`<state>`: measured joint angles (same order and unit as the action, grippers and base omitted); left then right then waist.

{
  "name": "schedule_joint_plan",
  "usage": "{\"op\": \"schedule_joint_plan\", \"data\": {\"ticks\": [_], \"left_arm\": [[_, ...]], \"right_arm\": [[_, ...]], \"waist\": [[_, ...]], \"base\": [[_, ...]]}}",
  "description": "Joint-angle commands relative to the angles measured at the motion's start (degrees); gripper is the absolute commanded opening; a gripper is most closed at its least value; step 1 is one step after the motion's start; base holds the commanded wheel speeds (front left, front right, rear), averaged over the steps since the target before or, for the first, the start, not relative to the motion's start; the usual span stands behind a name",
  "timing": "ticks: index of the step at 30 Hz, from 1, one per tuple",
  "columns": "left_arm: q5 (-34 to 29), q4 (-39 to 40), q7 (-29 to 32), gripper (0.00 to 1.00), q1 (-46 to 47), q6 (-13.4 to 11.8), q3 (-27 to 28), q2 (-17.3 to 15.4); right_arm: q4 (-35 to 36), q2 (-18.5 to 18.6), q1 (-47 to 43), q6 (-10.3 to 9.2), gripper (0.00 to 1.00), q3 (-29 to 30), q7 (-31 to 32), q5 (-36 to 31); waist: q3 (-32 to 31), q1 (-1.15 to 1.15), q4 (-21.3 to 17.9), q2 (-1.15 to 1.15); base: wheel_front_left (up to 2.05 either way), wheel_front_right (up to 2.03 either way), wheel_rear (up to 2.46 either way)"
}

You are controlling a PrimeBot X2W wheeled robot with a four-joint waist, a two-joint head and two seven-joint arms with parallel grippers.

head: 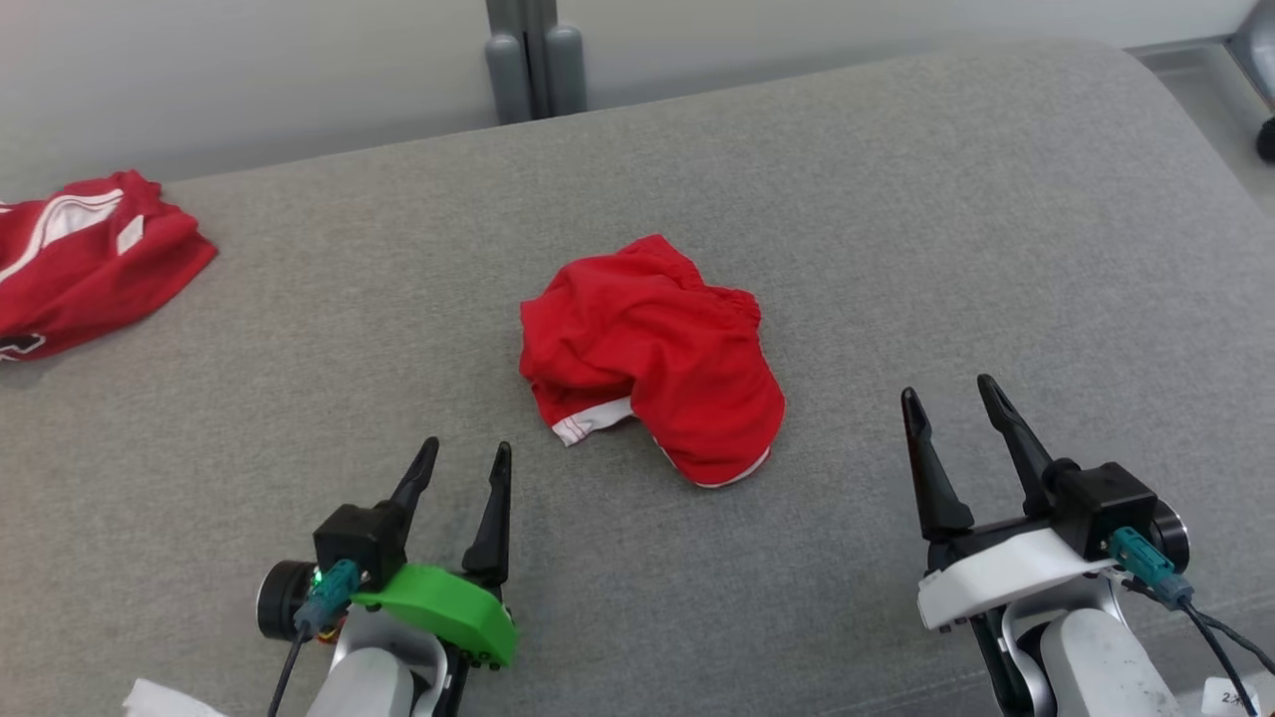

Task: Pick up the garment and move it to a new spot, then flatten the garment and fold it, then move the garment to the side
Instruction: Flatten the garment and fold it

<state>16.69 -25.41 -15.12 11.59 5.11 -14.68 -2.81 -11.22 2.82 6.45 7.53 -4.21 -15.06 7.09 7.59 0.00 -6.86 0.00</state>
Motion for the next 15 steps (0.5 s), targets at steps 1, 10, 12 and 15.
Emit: {"op": "schedule_joint_plan", "data": {"ticks": [1, 10, 12, 15], "left_arm": [[0.22, -1.25, -0.05, 1.0, 1.74, 0.31, -0.84, -0.18], [3.49, -11.3, 0.07, 1.0, 7.95, 0.75, -4.39, -0.21], [3.78, -13.2, 0.08, 1.0, 9.38, 0.86, -4.79, -0.22], [4.32, -15.81, 0.08, 1.0, 11.21, 0.51, -4.97, -0.22]], "right_arm": [[0.21, 0.12, 0.95, -0.08, 1.0, 0.18, -0.18, 0.46], [0.86, 0.1, 1.96, -0.08, 1.0, 0.77, -0.18, 1.49], [0.88, 0.1, 2.02, -0.08, 1.0, 0.95, -0.18, 1.67], [0.83, 0.1, 2.14, -0.08, 1.0, 1.03, -0.18, 1.94]], "waist": [[3.47, 0.0, -3.77, 0.0], [6.55, 0.0, -8.08, 0.0], [6.98, 0.0, -8.54, 0.0], [7.33, 0.0, -8.8, 0.0]], "base": [[0.0, 0.0, 0.0], [0.0, 0.0, 0.0], [0.0, 0.0, 0.0], [0.0, 0.0, 0.0]]}}
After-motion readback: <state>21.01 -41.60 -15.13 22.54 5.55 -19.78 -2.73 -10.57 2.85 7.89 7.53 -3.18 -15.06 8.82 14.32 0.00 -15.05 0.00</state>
